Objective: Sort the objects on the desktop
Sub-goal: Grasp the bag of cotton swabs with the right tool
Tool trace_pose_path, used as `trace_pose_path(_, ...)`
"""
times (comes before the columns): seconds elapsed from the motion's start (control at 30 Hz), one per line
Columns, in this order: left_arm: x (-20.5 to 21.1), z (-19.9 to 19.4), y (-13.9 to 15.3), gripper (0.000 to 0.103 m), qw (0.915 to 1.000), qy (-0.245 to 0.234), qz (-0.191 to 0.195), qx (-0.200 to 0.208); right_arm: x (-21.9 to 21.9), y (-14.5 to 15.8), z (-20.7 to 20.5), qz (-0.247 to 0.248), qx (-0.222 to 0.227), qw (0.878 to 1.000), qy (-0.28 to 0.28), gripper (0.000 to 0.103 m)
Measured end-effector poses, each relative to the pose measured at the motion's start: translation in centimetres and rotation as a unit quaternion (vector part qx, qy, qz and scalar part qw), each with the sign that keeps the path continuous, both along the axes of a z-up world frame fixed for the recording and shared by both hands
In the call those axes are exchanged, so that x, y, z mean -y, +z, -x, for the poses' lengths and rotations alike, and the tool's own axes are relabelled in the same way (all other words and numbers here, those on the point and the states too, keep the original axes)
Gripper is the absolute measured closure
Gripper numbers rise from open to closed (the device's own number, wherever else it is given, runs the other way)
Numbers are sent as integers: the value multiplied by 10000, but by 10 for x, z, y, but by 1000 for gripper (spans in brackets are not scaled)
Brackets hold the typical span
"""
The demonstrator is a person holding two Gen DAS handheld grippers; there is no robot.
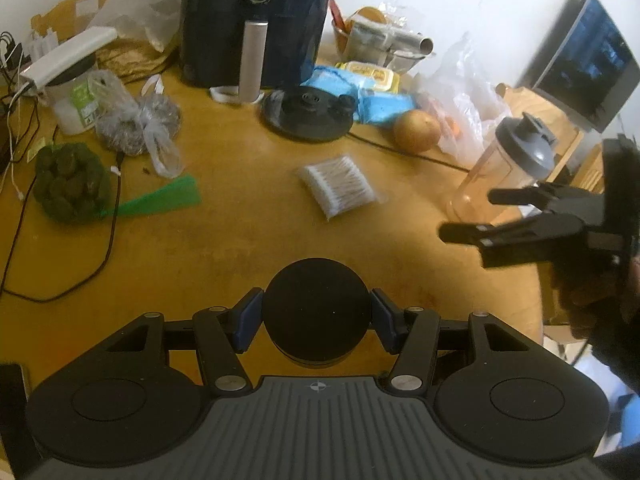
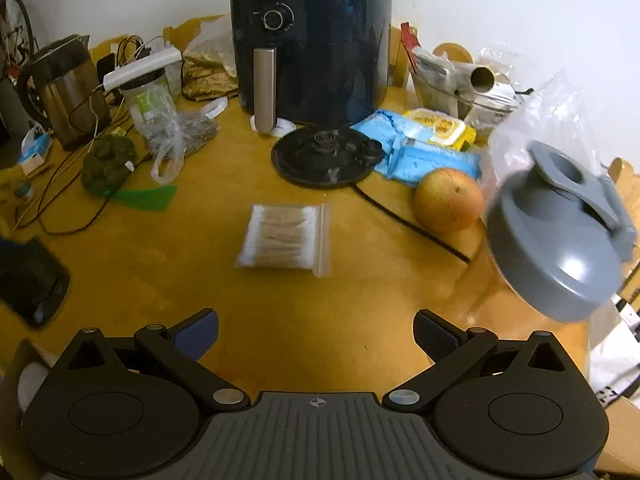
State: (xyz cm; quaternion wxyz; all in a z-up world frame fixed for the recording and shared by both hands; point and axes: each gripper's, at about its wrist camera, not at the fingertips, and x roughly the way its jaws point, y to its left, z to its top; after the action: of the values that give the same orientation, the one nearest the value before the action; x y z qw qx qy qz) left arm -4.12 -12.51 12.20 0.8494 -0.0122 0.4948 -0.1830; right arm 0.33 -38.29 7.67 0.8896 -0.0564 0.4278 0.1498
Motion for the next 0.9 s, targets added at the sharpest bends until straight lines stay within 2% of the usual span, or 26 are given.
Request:
trace_pose_path(0.07, 0, 2, 0, 47, 10000, 23, -28, -35, -7, -5, -7, -181, 3, 9998, 22, 0)
trace_pose_path(0.27, -4, 8, -1, 47, 9998, 92, -55, -149, -33, -28, -34, -197, 68, 9997, 91, 0)
trace_pose_path(0.9, -36, 43, 4, 47, 9958, 866, -38, -279, -70, -91, -115, -29, -133, 9999, 35, 1)
